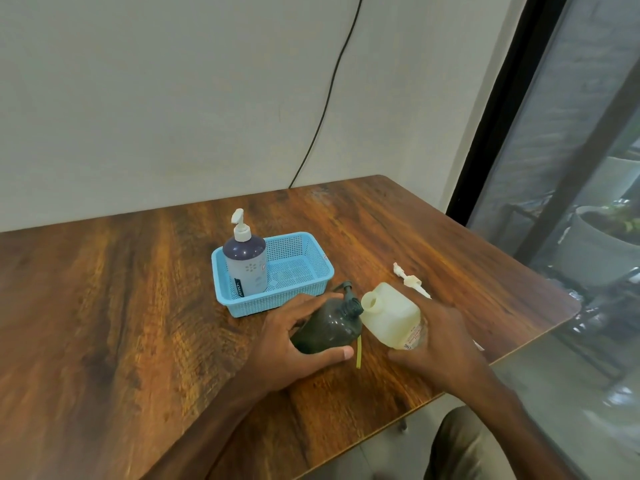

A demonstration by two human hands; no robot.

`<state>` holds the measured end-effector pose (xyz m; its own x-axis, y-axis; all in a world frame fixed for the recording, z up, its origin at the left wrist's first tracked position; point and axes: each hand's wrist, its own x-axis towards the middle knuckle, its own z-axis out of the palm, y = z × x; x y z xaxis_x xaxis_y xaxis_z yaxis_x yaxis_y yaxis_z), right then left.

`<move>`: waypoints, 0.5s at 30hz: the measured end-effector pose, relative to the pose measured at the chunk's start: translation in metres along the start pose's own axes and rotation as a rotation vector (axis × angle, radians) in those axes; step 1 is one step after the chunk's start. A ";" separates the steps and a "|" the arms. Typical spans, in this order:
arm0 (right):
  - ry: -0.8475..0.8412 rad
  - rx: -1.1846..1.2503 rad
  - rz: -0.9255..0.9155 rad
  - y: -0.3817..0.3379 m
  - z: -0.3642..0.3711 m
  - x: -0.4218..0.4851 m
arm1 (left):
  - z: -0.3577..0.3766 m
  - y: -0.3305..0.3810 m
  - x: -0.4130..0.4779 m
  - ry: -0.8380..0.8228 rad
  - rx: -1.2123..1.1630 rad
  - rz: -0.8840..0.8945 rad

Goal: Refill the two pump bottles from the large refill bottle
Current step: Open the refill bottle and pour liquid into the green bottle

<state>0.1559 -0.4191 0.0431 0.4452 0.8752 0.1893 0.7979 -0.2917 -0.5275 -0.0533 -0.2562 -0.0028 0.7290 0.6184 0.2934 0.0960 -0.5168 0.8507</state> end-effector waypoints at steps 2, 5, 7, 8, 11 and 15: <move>-0.024 -0.014 0.013 -0.001 -0.002 0.000 | 0.000 -0.002 0.000 0.002 0.028 -0.003; -0.018 -0.019 -0.016 -0.002 -0.004 -0.001 | 0.001 -0.003 -0.001 0.005 0.043 -0.001; -0.010 -0.021 -0.027 -0.001 -0.005 0.001 | 0.001 -0.003 -0.001 0.009 0.036 0.011; -0.004 -0.025 -0.033 -0.001 -0.006 0.002 | 0.001 -0.002 -0.001 0.012 0.034 0.014; 0.003 -0.041 -0.069 0.001 -0.007 0.006 | 0.002 -0.003 -0.002 0.025 0.036 0.028; 0.030 -0.024 -0.115 0.000 -0.009 0.009 | 0.003 -0.005 -0.002 0.046 0.031 0.038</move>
<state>0.1634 -0.4142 0.0520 0.3615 0.8916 0.2727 0.8541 -0.1993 -0.4804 -0.0533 -0.2570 -0.0092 0.7009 0.6242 0.3452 0.0908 -0.5581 0.8248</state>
